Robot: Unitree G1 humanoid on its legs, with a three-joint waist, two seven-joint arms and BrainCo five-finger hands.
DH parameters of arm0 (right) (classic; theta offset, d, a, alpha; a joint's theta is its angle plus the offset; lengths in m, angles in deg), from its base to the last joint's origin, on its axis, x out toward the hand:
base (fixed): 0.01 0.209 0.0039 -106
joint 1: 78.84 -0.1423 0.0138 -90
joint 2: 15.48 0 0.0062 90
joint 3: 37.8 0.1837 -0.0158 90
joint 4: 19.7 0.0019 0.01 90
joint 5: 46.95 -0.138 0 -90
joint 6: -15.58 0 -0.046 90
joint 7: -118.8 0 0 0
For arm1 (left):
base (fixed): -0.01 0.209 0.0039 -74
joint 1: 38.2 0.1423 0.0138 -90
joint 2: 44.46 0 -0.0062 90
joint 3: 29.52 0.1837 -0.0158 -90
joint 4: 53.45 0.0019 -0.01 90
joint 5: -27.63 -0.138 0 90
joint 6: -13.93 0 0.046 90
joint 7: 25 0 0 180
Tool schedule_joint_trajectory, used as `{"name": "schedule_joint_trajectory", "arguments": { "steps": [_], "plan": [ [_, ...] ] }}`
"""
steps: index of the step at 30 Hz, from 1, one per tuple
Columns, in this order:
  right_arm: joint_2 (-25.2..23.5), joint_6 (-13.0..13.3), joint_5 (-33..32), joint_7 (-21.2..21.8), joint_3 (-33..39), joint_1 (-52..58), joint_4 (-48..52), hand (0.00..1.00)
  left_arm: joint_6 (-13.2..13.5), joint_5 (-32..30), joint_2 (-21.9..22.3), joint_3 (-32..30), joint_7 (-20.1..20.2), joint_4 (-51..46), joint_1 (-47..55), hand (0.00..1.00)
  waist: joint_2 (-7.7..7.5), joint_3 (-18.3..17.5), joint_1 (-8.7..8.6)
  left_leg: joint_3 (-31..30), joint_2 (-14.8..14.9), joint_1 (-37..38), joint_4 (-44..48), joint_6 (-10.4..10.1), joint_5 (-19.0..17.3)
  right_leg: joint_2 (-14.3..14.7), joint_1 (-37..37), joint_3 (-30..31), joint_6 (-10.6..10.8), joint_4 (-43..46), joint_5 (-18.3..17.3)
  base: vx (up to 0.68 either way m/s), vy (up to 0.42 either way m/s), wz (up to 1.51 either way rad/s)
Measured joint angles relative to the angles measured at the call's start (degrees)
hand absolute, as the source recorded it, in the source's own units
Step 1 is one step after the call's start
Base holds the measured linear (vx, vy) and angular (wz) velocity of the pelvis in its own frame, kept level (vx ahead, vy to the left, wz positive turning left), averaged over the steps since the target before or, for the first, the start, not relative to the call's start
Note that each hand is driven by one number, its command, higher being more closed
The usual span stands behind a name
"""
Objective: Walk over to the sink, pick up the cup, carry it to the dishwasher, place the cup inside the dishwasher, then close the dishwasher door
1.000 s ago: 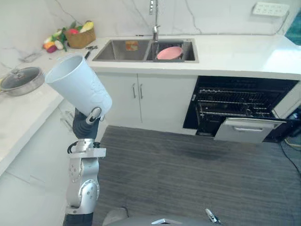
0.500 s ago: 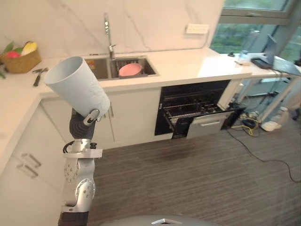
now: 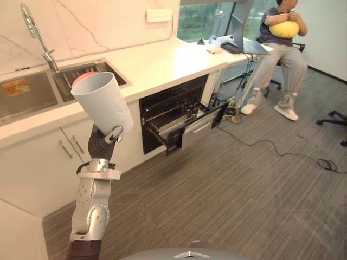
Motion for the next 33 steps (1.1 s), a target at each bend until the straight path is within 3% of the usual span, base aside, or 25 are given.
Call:
{"name": "schedule_joint_trajectory", "arguments": {
  "steps": [4, 6, 7, 8, 9, 10, 12, 14, 16, 17, 18, 19, 20, 22, 24, 25, 29, 31, 32, 33],
  "plan": [
    [0.0, -0.9, -0.5, -0.1, -1.2, 0.8, -0.1, 0.00, 0.1, 0.3, 0.3, 2.3, -0.1, -1.4, 0.2, 1.00, -0.58, -0.4, 0.34, -1.9, -0.4, 0.5, -0.8, 0.0, -1.1, -0.7, -0.6, -1.7, 0.5, 2.7, -2.0, 0.00, -0.094, 0.20],
    [0.4, -0.9, -0.7, -0.1, -1.2, 0.8, -0.1, 0.00, 0.3, 0.9, 0.4, 2.5, -0.2, -1.4, 0.5, 1.00, -0.08, -0.8, 0.25, -2.4, -0.4, -0.1, 1.2, -1.5, -3.9, -0.5, -0.4, -2.0, 0.5, 3.5, -5.0, 0.09, -0.174, 0.03],
    [1.2, -1.0, -1.1, -0.2, -1.2, 1.1, 0.0, 0.00, 0.5, 1.3, 0.6, 2.9, -0.5, -1.4, 1.4, 1.00, 1.14, -1.7, 0.13, -2.0, 0.7, -0.6, 3.8, -4.1, -5.6, 0.5, 0.7, -2.8, 0.2, 1.6, -6.7, 0.21, -0.146, 0.12],
    [1.9, -1.0, -1.4, -0.5, -1.1, 0.9, -0.3, 0.00, 0.6, 1.6, 0.7, 3.8, -0.9, -1.3, 1.6, 1.00, 1.49, -1.7, -0.12, -2.7, 3.5, -6.0, 18.1, -4.3, -6.5, 1.0, 2.8, -3.8, 0.3, -0.9, -7.4, 0.20, -0.142, 0.12],
    [2.5, -0.9, -1.6, -0.8, -1.0, 1.0, -0.3, 0.00, 0.6, 1.8, 0.9, 4.1, -1.3, -1.3, 1.8, 1.00, 2.11, -1.5, -0.27, -2.9, 5.3, -9.9, 26.4, -4.9, -5.6, 1.7, 3.9, -3.8, -0.1, -2.1, -6.9, 0.11, -0.150, 0.00],
    [3.7, -0.8, -1.8, -1.0, -1.0, 0.7, -0.5, 0.00, 0.6, 1.8, 1.1, 4.2, -1.4, -1.3, 1.9, 1.00, 2.16, -0.9, 0.49, -3.4, 7.5, -15.6, 38.8, -3.9, -1.0, 1.9, 6.6, -3.3, 0.4, -4.3, -6.2, 0.02, -0.161, -0.17],
    [6.0, -0.1, -1.8, -1.1, -1.0, -0.6, -0.6, 0.00, 0.6, 1.8, 1.3, 4.1, -1.3, -1.2, 1.7, 1.00, 2.66, -0.5, 0.56, -2.6, 8.1, -20.3, 43.2, -2.7, -4.2, 0.5, 10.7, -3.1, 0.4, -7.1, -6.1, -0.05, -0.149, -0.18],
    [8.0, 0.8, -1.8, -1.0, -0.6, -1.9, -0.8, 0.00, 0.8, 1.8, 1.4, 3.8, -1.3, -0.6, 1.5, 1.00, 2.67, -0.3, 0.53, 0.6, 7.3, -23.2, 37.9, -1.0, -5.5, -1.6, 13.1, -3.2, 0.7, -8.7, -6.0, -0.20, -0.079, -0.09],
    [9.5, 1.0, -1.8, -0.9, -0.4, -3.1, -0.6, 0.00, 1.4, 1.8, 1.4, 3.7, -1.3, 0.7, 1.2, 1.00, 2.45, -0.2, 0.72, 1.2, 4.7, -24.6, 25.7, 0.9, -2.0, -3.7, 14.6, -3.7, 2.4, -8.8, -5.9, -0.24, -0.045, -0.04],
    [10.1, 1.0, -1.7, -0.8, 0.1, -3.4, -0.7, 0.00, 1.9, 2.0, 1.4, 3.6, -1.2, 0.8, 1.2, 1.00, 2.51, -0.2, 1.02, -1.0, 2.4, -24.1, 14.2, 1.3, 4.9, -4.4, 15.7, -4.2, 4.0, -8.8, -6.4, -0.15, 0.005, -0.14],
    [10.8, 1.0, -1.6, -0.7, 0.7, -3.4, -0.7, 0.00, 2.8, 2.3, 1.4, 3.5, -1.2, 0.5, 1.2, 1.00, 2.73, -0.3, 1.58, -5.4, 0.6, -23.4, 4.6, 1.2, 18.1, -4.6, 16.7, -4.4, 6.0, -8.7, -7.6, -0.04, 0.037, -0.12],
    [10.1, 1.0, -1.4, -0.9, 1.4, -3.9, -1.2, 0.00, 3.1, 2.3, 0.9, 2.8, -1.2, 0.8, 1.4, 1.00, 0.48, -0.4, 1.50, -5.4, -1.3, -22.3, 3.5, 1.6, 18.4, -6.0, 17.3, -4.4, 6.5, -8.9, -8.1, 0.13, 0.067, -0.02],
    [9.3, 0.9, -0.6, -0.6, 1.6, -4.2, -2.5, 0.00, 3.3, 2.3, 1.1, 2.0, -1.4, 0.8, 1.3, 1.00, -0.29, -0.5, 1.37, -8.0, -2.5, -21.4, 1.7, 1.7, 18.9, -7.5, 16.7, -4.8, 6.7, -8.6, -7.5, 0.25, 0.082, 0.12],
    [8.5, 0.5, 0.3, 0.3, 1.7, -5.7, -4.5, 0.00, 4.6, 2.3, 1.4, 0.0, -1.3, 0.8, 1.2, 1.00, -1.56, 1.1, 1.68, -10.1, -2.0, -24.1, 7.0, 1.5, 16.2, -6.7, 17.7, -3.9, 6.3, -12.1, -5.7, 0.17, 0.011, -0.09],
    [8.6, 0.3, 0.4, 0.4, 1.7, -6.1, -4.4, 0.00, 5.3, 2.3, 1.6, -2.4, -1.3, 1.9, 1.3, 1.00, -1.28, 2.4, 3.41, -12.6, -0.1, -27.0, 16.2, 0.3, 11.5, -6.0, 19.4, -0.1, 7.6, -14.8, -3.5, 0.07, -0.034, -0.69],
    [9.5, 0.3, 0.5, 0.3, 1.8, -6.2, -4.5, 0.00, 5.6, 2.3, 1.5, -2.6, -1.2, 2.8, 1.5, 1.00, 0.02, 2.2, 4.09, -13.6, 0.5, -26.0, 16.3, -0.5, 8.2, -5.8, 19.6, 1.4, 8.2, -14.6, -3.1, 0.05, 0.080, -0.74],
    [9.0, 0.2, 2.5, 0.0, 3.3, -5.9, -4.3, 0.00, 5.5, 2.2, 1.3, -1.3, -0.6, 3.2, 1.0, 1.00, 0.40, 1.9, 2.88, -11.1, -2.4, -22.0, 13.3, 0.1, 5.7, -9.5, 17.4, 1.4, 8.6, -7.8, -2.8, 0.05, 0.120, -0.30],
    [7.5, 0.1, 2.6, 0.0, 3.3, -4.3, -4.2, 0.00, 5.3, 2.2, 1.2, -1.4, -0.1, 3.2, 0.9, 1.00, 0.39, 1.3, 2.88, -10.5, -4.2, -19.3, 8.1, 0.4, 6.8, -11.8, 12.2, 0.9, 6.3, 1.5, -1.3, 0.08, 0.168, -0.05],
    [6.7, 0.3, 2.7, 0.0, 2.4, -3.1, -4.1, 0.00, 5.0, 2.2, 1.0, -1.4, 0.0, 3.2, 0.9, 1.00, 0.66, 1.0, 2.91, -10.3, -5.1, -16.3, 3.6, 0.5, 7.1, -13.0, 9.0, -0.1, 2.8, 7.5, 1.0, 0.18, 0.187, -0.09],
    [5.8, 0.3, 2.7, -0.1, 0.9, -2.2, -3.9, 0.00, 5.0, 1.8, 0.5, -1.4, 0.0, 3.1, 0.9, 1.00, 1.49, 0.6, 2.80, -10.4, -5.2, -14.0, 0.2, 0.9, 7.8, -13.2, 6.5, 0.0, 2.0, 11.1, 0.2, 0.13, 0.176, -0.13]
  ]
}}
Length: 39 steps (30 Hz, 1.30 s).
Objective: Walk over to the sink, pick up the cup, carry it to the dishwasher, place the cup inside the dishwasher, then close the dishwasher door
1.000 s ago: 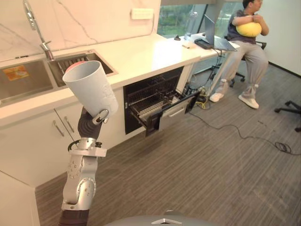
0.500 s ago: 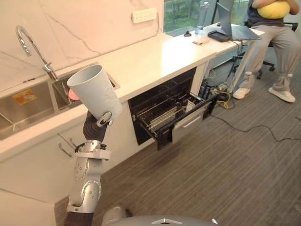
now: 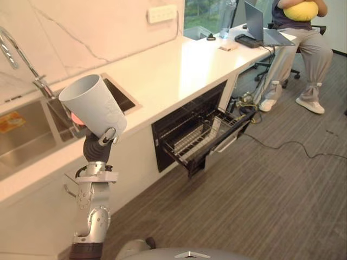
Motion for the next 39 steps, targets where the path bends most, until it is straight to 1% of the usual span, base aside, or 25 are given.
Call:
{"name": "schedule_joint_trajectory", "arguments": {
  "steps": [1, 2, 3, 4, 5, 6, 7, 8, 9, 11, 13, 15, 17, 19, 20, 25, 27, 28, 30, 31, 32, 35, 37, 38, 39],
  "plan": [
    [-0.8, 0.0, -0.2, -0.1, -1.1, 0.2, 0.1, 0.00, 0.0, -0.7, -0.2, -0.5, 0.0, -0.1, 0.0, 1.00, 0.03, -0.2, -0.15, 0.0, 0.1, 0.6, -1.5, 0.2, 0.4, 0.8, -1.3, 0.0, 0.6, 0.3, -2.6, 0.05, 0.102, -0.09],
    [-1.0, 0.1, -0.3, -0.6, -2.2, 0.2, 0.2, 0.00, 0.0, -1.0, -0.7, -0.8, 0.0, -0.1, 0.2, 1.00, -0.46, -0.4, -0.54, 0.0, 0.1, 0.6, -2.1, 0.2, 0.5, 1.8, -2.6, -0.2, 1.3, -1.4, -4.4, 0.06, 0.034, -0.05],
    [-1.2, 0.1, -0.3, -1.0, -3.7, -0.3, 0.2, 0.00, 0.0, -1.7, -1.5, -1.0, -0.1, -0.3, 0.1, 1.00, -1.11, -0.7, -0.97, 0.4, 0.1, 0.8, -2.3, 0.1, 0.6, 3.5, -4.1, -0.9, 1.5, -5.6, -5.1, 0.14, -0.012, -0.06],
    [-1.3, 0.1, -0.3, -1.2, -4.7, -0.4, 0.2, 0.00, -0.1, -1.8, -1.7, -1.0, -0.1, -0.5, 0.1, 1.00, -2.09, -1.0, -0.96, 0.9, 0.1, 1.0, -2.4, 0.1, 1.3, 4.2, -4.7, -1.8, 1.2, -8.7, -4.1, 0.11, -0.094, -0.31],
    [-1.3, 0.1, -0.3, -1.2, -5.8, -1.0, 0.3, 0.00, -0.4, -1.9, -1.9, -1.6, -0.1, -0.6, 0.3, 1.00, -3.54, -1.2, -0.38, 2.4, 0.2, 1.2, -2.2, 0.3, 2.5, 4.8, -4.8, -3.6, 1.9, -13.0, -3.1, 0.13, -0.124, -0.58],
    [-1.2, 0.2, -0.2, -1.2, -6.4, -1.3, 1.2, 0.00, -1.2, -1.9, -1.6, -1.7, -0.2, -0.8, 0.4, 1.00, -3.79, -1.7, 0.21, 3.7, 1.3, 1.2, -1.7, 0.5, 2.5, 6.1, -3.6, -3.6, 2.6, -16.7, -1.7, 0.13, -0.139, -0.67],
    [-1.1, 0.4, -0.2, -1.1, -6.8, -1.7, 1.8, 0.00, -1.9, -1.9, -1.6, -2.1, -0.2, -1.5, 0.5, 1.00, -3.96, -1.9, 0.17, 4.6, 1.9, 1.2, -1.7, 0.5, 2.5, 7.0, -2.8, -3.6, 2.6, -19.3, -0.4, 0.15, -0.084, -0.52],
    [-0.9, 0.4, -0.2, -1.1, -7.0, -2.3, 1.8, 0.00, -2.4, -1.9, -1.4, -2.3, -0.2, -2.4, 0.7, 1.00, -3.84, -1.8, 0.00, 4.8, 2.3, 1.2, -1.8, 0.5, 2.5, 7.6, -2.5, -3.5, 2.5, -20.8, 0.5, 0.11, -0.063, -0.38],
    [-0.3, 0.3, -0.2, -1.0, -7.2, -3.1, 1.7, 0.00, -2.5, -2.2, -1.2, -2.2, -0.2, -4.0, 0.6, 1.00, -3.39, -1.6, -0.25, 5.0, 2.8, 1.2, -2.0, 0.3, 2.4, 8.4, -1.8, -3.3, 2.5, -23.4, 2.2, 0.10, -0.042, -0.35],
    [0.2, 0.0, -0.2, -1.1, -7.2, -3.3, 1.7, 0.00, -2.8, -3.1, -1.0, -1.9, 0.0, -6.4, 0.7, 1.00, -2.75, -1.8, -0.13, 6.2, 3.2, 1.8, -3.1, 0.2, 2.3, 9.3, -0.9, -3.1, 2.5, -26.6, 4.2, 0.09, -0.022, -0.34],
    [0.2, -0.3, -0.2, -1.1, -7.7, -3.3, 1.6, 0.00, -2.8, -3.1, -1.0, -1.9, 0.0, -7.6, 0.6, 1.00, -2.47, -2.0, -0.06, 6.3, 3.3, 2.3, -3.9, 0.2, 2.3, 9.5, -0.4, -3.1, 2.5, -28.3, 5.5, 0.04, 0.015, -0.20],
    [0.1, -0.6, -0.1, -1.1, -9.5, -3.3, 1.5, 0.00, -3.3, -3.0, -1.1, -1.9, 0.0, -7.8, 0.6, 1.00, -2.48, -2.0, 0.13, 6.3, 3.1, 2.5, -3.9, 0.1, 2.2, 9.5, 0.4, -3.3, 2.6, -29.9, 6.8, 0.00, 0.043, -0.08],
    [-0.2, -0.5, -0.1, -1.1, -9.7, -3.3, 1.4, 0.00, -3.8, -3.0, -1.1, -1.6, 0.0, -7.7, 0.7, 1.00, -2.58, -2.0, 0.39, 6.3, 2.9, 2.5, -3.9, 0.2, 2.2, 9.4, 0.8, -3.5, 2.5, -30.7, 7.3, -0.04, 0.038, 0.01],
    [-0.1, 0.5, -0.2, -1.1, -10.9, -3.3, 1.4, 0.00, -4.0, -2.9, -1.2, -1.0, 0.0, -7.7, 0.7, 1.00, -2.93, -2.1, 0.83, 6.3, 2.6, 2.5, -4.0, 0.3, 2.2, 9.1, 1.0, -3.9, 2.5, -31.2, 7.4, -0.07, 0.010, -0.02],
    [-0.1, 1.6, -0.3, -1.1, -11.9, -3.5, 1.6, 0.00, -4.1, -2.8, -1.2, -0.9, 0.1, -7.7, 0.9, 1.00, -3.32, -2.3, 1.14, 6.3, 2.1, 2.4, -4.6, 0.6, 2.6, 8.8, 1.1, -4.5, 2.6, -32.0, 7.4, -0.08, -0.023, -0.03],
    [0.0, 5.2, -4.8, -1.5, -12.4, -4.1, 4.6, 0.00, -4.1, -2.8, -1.2, -0.9, 0.6, -7.7, 1.3, 1.00, -3.13, -2.3, 1.14, 6.3, 1.6, 3.0, -7.7, 0.5, 5.1, 8.8, 1.0, -5.0, 2.9, -32.9, 7.5, -0.08, -0.043, 0.01],
    [0.2, 7.6, -6.3, -2.3, -13.3, -3.8, 10.0, 0.00, -3.8, -2.8, -1.1, -1.0, 0.9, -7.7, 1.3, 1.00, -2.86, -2.4, 1.16, 6.5, 1.5, 4.4, -10.2, 0.1, 6.5, 9.1, 1.0, -5.0, 2.8, -33.1, 7.7, -0.08, -0.054, -0.02],
    [0.2, 8.1, -7.1, -2.5, -13.3, -3.7, 11.9, 0.00, -3.5, -2.9, -1.1, -1.2, 1.1, -7.7, 1.4, 1.00, -2.81, -2.4, 1.12, 6.5, 1.5, 4.7, -10.8, 0.3, 7.0, 9.1, 1.0, -5.0, 2.8, -33.2, 7.7, -0.05, -0.041, -0.04],
    [0.2, 10.5, -8.2, -4.7, -13.3, -3.6, 19.8, 0.00, -2.6, -2.9, -0.6, -2.3, 1.2, -7.7, 1.4, 1.00, -2.72, -2.5, 0.71, 6.7, 1.3, 5.4, -12.7, 0.6, 8.4, 9.2, 0.9, -4.9, 2.9, -33.4, 8.0, -0.04, -0.007, -0.02],
    [0.2, 11.3, -8.4, -5.2, -13.3, -3.6, 22.0, 0.00, -2.3, -2.9, -0.1, -2.9, 1.2, -7.7, 1.4, 1.00, -2.72, -2.5, 0.67, 6.7, 1.2, 5.7, -13.1, 0.6, 8.6, 9.2, 1.0, -4.9, 2.9, -33.5, 8.1, -0.03, 0.019, -0.03],
    [0.1, 12.5, -9.5, -6.3, -13.1, -3.7, 26.2, 0.00, -1.8, -2.9, 0.8, -4.2, 1.2, -7.7, 1.4, 1.00, -2.84, -2.5, 0.65, 6.9, 1.1, 5.7, -13.1, 0.7, 8.6, 9.2, 1.0, -4.8, 3.0, -33.6, 8.2, -0.02, 0.016, -0.03],
    [-0.3, 14.4, -9.7, -8.3, -12.2, -4.0, 35.8, 0.00, -1.4, -3.0, 1.6, -6.6, 1.2, -7.7, 1.7, 1.00, -3.22, -2.4, 0.65, 7.6, 0.9, 6.1, -13.1, 0.9, 8.7, 8.8, 1.0, -4.6, 3.1, -33.1, 8.3, 0.00, 0.027, -0.04],
    [-0.9, 15.8, -9.8, -9.1, -9.9, -4.8, 43.7, 0.00, -1.1, -3.6, 3.1, -7.4, 1.2, -7.6, 2.1, 1.00, -3.28, -2.3, 0.25, 7.5, 0.4, 7.0, -13.1, 1.3, 8.2, 7.9, 0.4, -4.7, 3.6, -29.5, 6.4, 0.02, 0.054, 0.04],
    [-1.1, 15.9, -9.7, -9.6, -9.4, -4.9, 45.7, 0.00, -1.1, -3.9, 3.5, -7.4, 1.2, -7.6, 2.2, 1.00, -3.30, -2.3, 0.05, 7.4, 0.1, 7.2, -13.1, 1.1, 7.9, 7.4, -0.2, -4.8, 3.8, -27.8, 5.6, 0.02, 0.058, 0.07],
    [-1.5, 16.4, -9.7, -10.3, -8.9, -5.3, 48.7, 0.00, -1.1, -4.5, 3.9, -7.3, 1.2, -7.4, 2.3, 1.00, -3.40, -2.0, -0.19, 7.1, -0.3, 7.7, -13.1, 1.1, 7.3, 6.5, -1.2, -4.9, 3.9, -24.1, 4.1, 0.01, 0.037, 0.07]
  ]
}}
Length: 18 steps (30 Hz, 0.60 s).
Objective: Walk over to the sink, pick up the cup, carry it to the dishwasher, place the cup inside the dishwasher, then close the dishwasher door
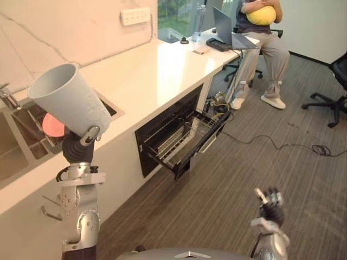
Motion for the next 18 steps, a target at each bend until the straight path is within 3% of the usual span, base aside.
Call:
{"name": "schedule_joint_trajectory", "arguments": {
  "steps": [3, 5, 6, 8, 10, 13, 14, 15, 16, 17, 18],
  "plan": [
    [-1.5, 0.2, 0.5, -0.8, 0.0, 0.1, 9.6, 0.00, 0.0, -2.9, 0.5, 1.2, -0.1, 1.2, 0.0, 1.00, 0.51, 1.9, -2.38, -2.5, -0.8, 1.6, -0.3, 1.2, -1.0, -3.5, -7.2, -1.1, -4.2, 21.5, -2.0, -0.07, 0.033, 0.31],
    [-2.4, 0.3, 0.5, -0.6, 0.0, 0.7, 11.8, 0.00, -0.1, -4.8, 0.1, 2.1, -0.2, 1.5, 0.0, 1.00, -0.16, 2.5, -3.22, -4.2, -0.9, 2.6, -0.3, 1.8, -1.1, -4.1, -10.1, 1.5, -6.1, 28.6, -0.2, -0.09, 0.071, 0.38],
    [-3.0, 0.4, 0.5, 0.0, -0.3, 0.8, 12.3, 0.00, -0.1, -5.6, -0.6, 2.8, -1.0, 1.8, 0.0, 1.00, -0.23, 2.9, -3.62, -5.1, -0.6, 2.9, -0.3, 2.2, -1.2, -3.7, -10.9, 3.2, -5.4, 29.5, -2.8, -0.09, 0.041, 0.39],
    [-3.5, 0.3, 0.4, 1.1, -1.4, 0.8, 15.4, 0.00, -0.2, -6.3, -1.3, 3.2, -2.4, 3.4, -0.2, 1.00, -0.90, 2.7, -3.84, -6.2, -0.2, 2.7, 0.1, 2.4, -1.2, -1.7, -11.9, 5.5, -4.5, 25.5, -6.2, -0.12, -0.038, 0.30],
    [-3.4, 0.3, 0.4, 3.7, -2.8, 1.0, 20.5, 0.00, -1.4, -6.3, -1.7, 3.4, -3.5, 5.1, -0.2, 1.00, -0.46, 2.9, -4.07, -7.0, 0.7, 2.2, 0.7, 2.0, -1.5, 0.7, -12.0, 7.3, -4.3, 17.5, -6.3, -0.17, -0.090, 0.24],
    [-3.4, 0.1, 0.0, 7.3, -6.8, 1.4, 25.9, 0.00, -2.8, -6.3, -1.8, 3.7, -4.0, 5.3, 0.0, 1.00, -0.47, 2.9, -3.49, -7.3, 2.9, 1.9, 4.6, -0.1, -4.6, 2.7, -11.0, 8.3, -4.8, 7.0, -2.1, -0.08, -0.179, 0.10],
    [-3.4, -0.2, -0.1, 8.2, -9.2, 1.9, 28.4, 0.00, -3.3, -6.4, -1.8, 3.8, -4.0, 5.2, 0.1, 1.00, -1.05, 2.8, -3.14, -7.5, 3.4, 2.0, 7.1, -1.3, -6.9, 2.6, -9.3, 8.3, -4.9, 4.4, 0.8, 0.09, -0.237, 0.09],
    [-3.4, -0.2, 0.0, 8.5, -11.2, 2.7, 30.7, 0.00, -3.4, -6.8, -1.8, 4.3, -4.0, 4.9, 0.3, 1.00, -2.18, 2.0, -2.84, -7.6, 3.1, 2.3, 8.5, -2.7, -8.8, 1.7, -8.2, 8.1, -3.1, 3.7, 3.2, 0.16, -0.296, 0.17],
    [-2.8, -0.4, 0.1, 8.5, -12.6, 2.7, 32.1, 0.00, -3.7, -7.5, -1.1, 5.2, -4.1, 5.1, 0.6, 1.00, -1.50, 1.6, -2.66, -8.4, 4.4, 2.9, 9.4, -3.6, -10.0, 2.5, -7.3, 6.9, -2.2, 4.3, 3.4, 0.26, -0.297, 0.35],
    [-2.2, -0.4, 0.2, 8.4, -13.9, 2.6, 34.3, 0.00, -3.8, -7.5, -0.3, 7.3, -4.3, 4.8, 1.1, 1.00, 0.21, 0.6, -2.70, -9.2, 6.4, 2.8, 9.3, -4.5, -10.3, 4.1, -6.7, 5.1, -2.9, 4.1, 2.1, 0.24, -0.246, 0.34],
    [-1.8, -0.5, 0.4, 8.4, -14.4, 2.2, 35.0, 0.00, -4.0, -7.5, -0.2, 8.3, -4.5, 4.7, 1.2, 1.00, 0.94, 0.4, -2.66, -9.4, 7.2, 2.6, 9.1, -4.9, -10.3, 4.8, -6.6, 4.5, -3.2, 3.9, 1.8, 0.27, -0.215, 0.34]
  ]
}}
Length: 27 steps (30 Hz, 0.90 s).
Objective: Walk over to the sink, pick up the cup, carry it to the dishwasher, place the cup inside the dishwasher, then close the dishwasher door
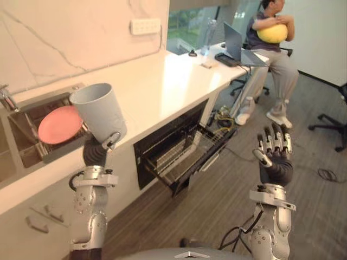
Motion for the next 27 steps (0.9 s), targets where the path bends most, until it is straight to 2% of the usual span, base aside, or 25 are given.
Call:
{"name": "schedule_joint_trajectory", "arguments": {
  "steps": [2, 3, 5, 6, 8, 9, 10, 11, 13, 15, 18, 21, 27],
  "plan": [
    [2.2, -2.6, 0.7, -0.1, -1.5, -2.5, 0.8, 0.00, -1.5, 0.0, 0.6, 0.9, -0.2, 0.0, -0.3, 1.00, 3.23, -0.6, -0.31, 0.1, 2.4, -0.4, -0.6, -1.7, 0.6, 2.1, 1.0, -2.1, -1.0, -1.1, -0.7, 0.25, -0.150, 0.30],
    [2.4, -3.3, 1.1, -0.1, -1.5, -2.9, 0.8, 0.00, -1.7, 0.0, 0.8, 0.8, -0.4, 0.0, -0.4, 1.00, 3.53, -0.6, -0.21, 0.2, 2.7, -0.8, 0.1, -1.7, 0.6, 2.4, 1.3, -2.6, -1.2, -1.3, -0.8, 0.23, -0.107, 0.39],
    [3.2, -5.3, 2.1, -0.1, -2.0, -3.5, 0.8, 0.00, -1.9, 0.1, 0.8, -0.1, -0.7, 0.1, -0.8, 1.00, 2.97, 0.4, 0.25, 0.5, 2.9, -4.0, 8.9, -1.5, 0.0, 2.2, 3.5, -3.0, -1.4, -2.4, -1.0, 0.18, -0.080, 0.39],
    [3.5, -6.3, 2.5, -0.1, -2.8, -4.2, 0.8, 0.00, -1.9, 0.1, 0.7, -1.2, -1.0, 0.2, -0.8, 1.00, 1.79, 2.1, 0.76, 0.7, 3.5, -7.9, 18.8, -1.3, -0.9, 1.8, 6.4, -2.9, -2.3, -3.6, -1.5, 0.12, -0.032, 0.34],
    [4.3, -6.8, 2.5, -0.1, -3.3, -5.2, 1.0, 0.00, -2.0, 0.0, 0.7, -1.2, -1.7, 0.6, -0.6, 1.00, 1.71, 2.5, 1.90, 2.2, 4.3, -10.7, 21.7, -0.8, -3.5, 1.6, 8.0, -3.0, -2.3, -4.3, -2.1, 0.07, -0.001, 0.17],
    [4.8, -7.1, 2.5, -0.1, -3.4, -5.6, 1.0, 0.00, -2.0, 0.0, 0.7, -1.2, -1.8, 0.6, -0.5, 1.00, 2.04, 2.6, 2.10, 2.9, 4.4, -11.1, 19.6, -0.7, -3.4, 1.5, 8.2, -3.1, -2.3, -4.3, -2.1, 0.01, 0.045, 0.11],
    [6.0, -7.4, 2.5, -0.1, -3.7, -6.3, 1.1, 0.00, -1.9, 0.0, 0.8, -0.9, -1.9, 0.6, -0.5, 1.00, 2.84, 2.8, 2.20, 4.7, 4.4, -11.1, 13.4, 0.8, 1.0, 1.4, 8.7, -3.6, -1.4, -4.4, -2.4, -0.05, 0.108, 0.16],
    [6.7, -8.0, 2.5, -0.2, -3.8, -6.8, 1.0, 0.00, -1.5, 0.0, 0.7, -0.6, -2.0, 0.9, -0.6, 1.00, 3.66, 2.7, 2.08, 5.3, 4.0, -10.9, 10.5, -0.6, 2.5, 1.0, 9.2, -3.8, -0.4, -4.3, -2.9, -0.04, 0.165, 0.27],
    [6.6, -8.6, 3.0, -0.5, -4.4, -6.9, 1.2, 0.00, -0.5, -0.9, 0.4, 0.7, -2.6, 2.5, -1.0, 1.00, 2.54, 2.3, 1.86, 5.0, 0.7, -8.4, 5.2, 0.6, 5.2, -1.3, 9.6, -4.3, 0.2, -4.9, -2.6, 0.04, 0.162, 0.29],
    [6.6, -8.7, 3.6, -0.5, -5.5, -8.1, 1.2, 0.00, 0.2, -1.1, -0.5, 1.7, -3.6, 3.2, -1.6, 1.00, 1.84, 2.5, 1.92, 5.0, -1.3, -6.8, 0.4, 1.2, 8.0, -2.7, 9.3, -4.4, 0.7, -5.3, -2.4, 0.01, 0.100, 0.18],
    [6.5, -9.8, 3.6, -0.6, -6.4, -9.9, 1.4, 0.00, 0.8, -3.9, -1.0, 3.1, -6.9, 3.4, -2.7, 1.00, 1.65, 2.4, 1.85, 5.1, -2.8, -5.4, -4.9, 1.7, 10.9, -3.5, 8.9, -4.7, 1.9, -6.1, -1.6, -0.02, 0.038, 0.09],
    [6.4, -10.1, 3.6, -1.2, -8.7, -9.8, 1.9, 0.00, 1.3, -7.3, -1.1, 4.1, -8.9, 3.7, -4.2, 1.00, 1.64, 2.3, 1.38, 5.2, -3.3, -3.8, -9.3, 1.8, 13.1, -3.6, 8.9, -5.3, 2.5, -6.9, -1.0, -0.01, 0.000, 0.02],
    [6.0, -10.7, 7.3, -5.1, -17.7, -11.1, 5.8, 0.00, 1.7, -11.8, -1.1, 6.7, -14.6, 7.3, -7.8, 1.00, 0.71, 1.5, 0.54, 5.2, -3.6, -4.3, -9.5, 2.2, 13.5, -3.6, 8.9, -5.6, 2.8, -8.1, 0.1, 0.00, 0.000, 0.00]
  ]
}}
